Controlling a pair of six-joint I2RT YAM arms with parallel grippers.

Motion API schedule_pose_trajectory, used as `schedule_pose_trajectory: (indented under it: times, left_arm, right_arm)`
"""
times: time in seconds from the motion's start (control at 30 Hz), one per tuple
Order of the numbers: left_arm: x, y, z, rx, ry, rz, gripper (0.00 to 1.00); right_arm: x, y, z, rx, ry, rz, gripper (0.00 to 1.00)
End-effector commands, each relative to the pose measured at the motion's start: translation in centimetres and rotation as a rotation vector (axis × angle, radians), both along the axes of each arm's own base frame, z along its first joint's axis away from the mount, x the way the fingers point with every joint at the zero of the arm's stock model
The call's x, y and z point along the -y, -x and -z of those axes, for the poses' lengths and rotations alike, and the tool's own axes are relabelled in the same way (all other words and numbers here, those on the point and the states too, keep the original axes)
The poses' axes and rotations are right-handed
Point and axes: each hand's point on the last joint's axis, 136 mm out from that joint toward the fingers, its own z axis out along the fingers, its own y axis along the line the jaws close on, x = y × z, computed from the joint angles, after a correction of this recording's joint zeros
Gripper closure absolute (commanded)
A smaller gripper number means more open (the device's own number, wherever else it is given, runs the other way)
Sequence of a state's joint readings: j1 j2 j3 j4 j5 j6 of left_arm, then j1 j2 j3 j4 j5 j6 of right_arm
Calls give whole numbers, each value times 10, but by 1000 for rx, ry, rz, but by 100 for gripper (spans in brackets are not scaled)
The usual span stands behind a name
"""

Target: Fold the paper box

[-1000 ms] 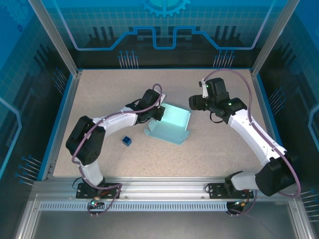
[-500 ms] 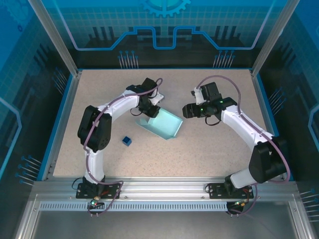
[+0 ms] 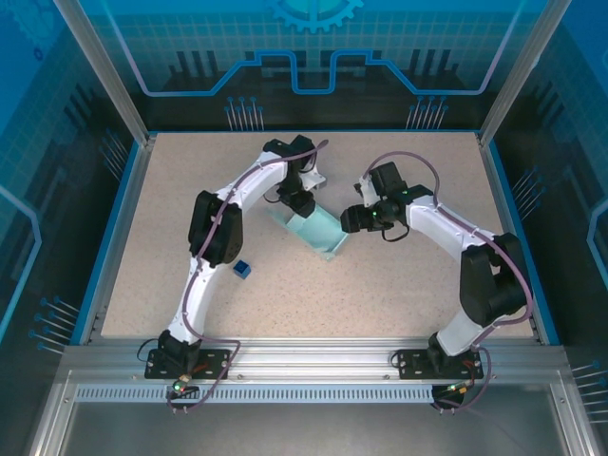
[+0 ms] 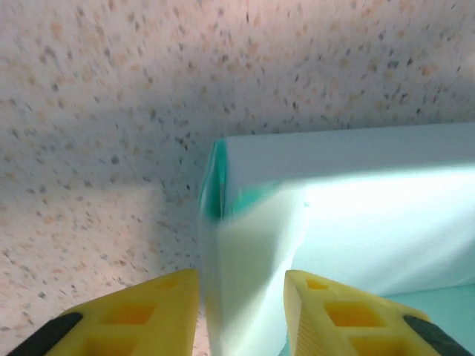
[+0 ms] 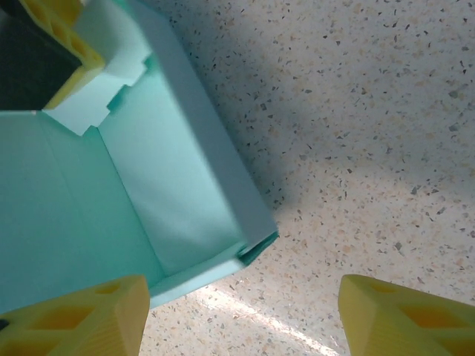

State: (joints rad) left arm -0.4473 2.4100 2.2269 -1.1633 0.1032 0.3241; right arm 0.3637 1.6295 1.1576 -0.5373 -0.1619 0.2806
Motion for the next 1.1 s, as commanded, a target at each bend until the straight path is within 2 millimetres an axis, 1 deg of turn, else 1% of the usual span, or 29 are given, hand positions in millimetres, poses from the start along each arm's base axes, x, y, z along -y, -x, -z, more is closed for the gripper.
schedule_pose_trajectory:
  times: [0.0,0.17,0.23,0.3,0.33,0.4,0.47,0.5,0.57,0.63,0.67,0.73,0.83,0.97,1.07]
  left_arm:
    - [5,-7,-26,16,58,6,60]
    - [12,-25,-58,105,114,-10,49]
    - [11,-39,-80,166,149,-46,45]
    - [5,-51,-107,234,193,-109,42]
    - [-1,-56,-121,260,217,-152,42]
    - [-19,-62,-141,305,258,-261,41]
    - [-41,-60,-159,368,289,-371,40]
    - [-54,-56,-163,405,296,-429,40]
    - [-77,-41,-173,473,320,-534,40]
    - [-99,-18,-173,509,326,-632,39]
    - [-107,-8,-170,521,322,-663,39]
    - [-119,18,-154,512,319,-723,39]
    - [-126,52,-125,461,323,-773,39]
    - [-124,89,-88,402,294,-777,40]
    - [-104,107,-64,327,318,-745,41]
  right_arm:
    - [-2,-6,-3,12,-17,12,31]
    - [1,-14,-1,12,-8,27,31]
    - [5,-20,1,8,-19,45,31]
    - [9,-27,2,0,-42,67,31]
    - [9,-30,2,-2,-48,72,31]
    - [10,-35,4,-6,-44,77,31]
    - [9,-42,6,-11,-33,82,31]
    - [8,-46,8,-18,-24,82,31]
    - [7,-52,9,-17,-4,83,31]
    - [9,-58,11,-10,26,87,31]
    - [11,-60,11,-8,38,88,31]
    - [13,-66,13,-6,61,86,31]
    - [13,-70,18,-16,81,78,31]
    - [21,-74,27,-29,148,76,32]
    - [28,-73,35,-40,217,71,33]
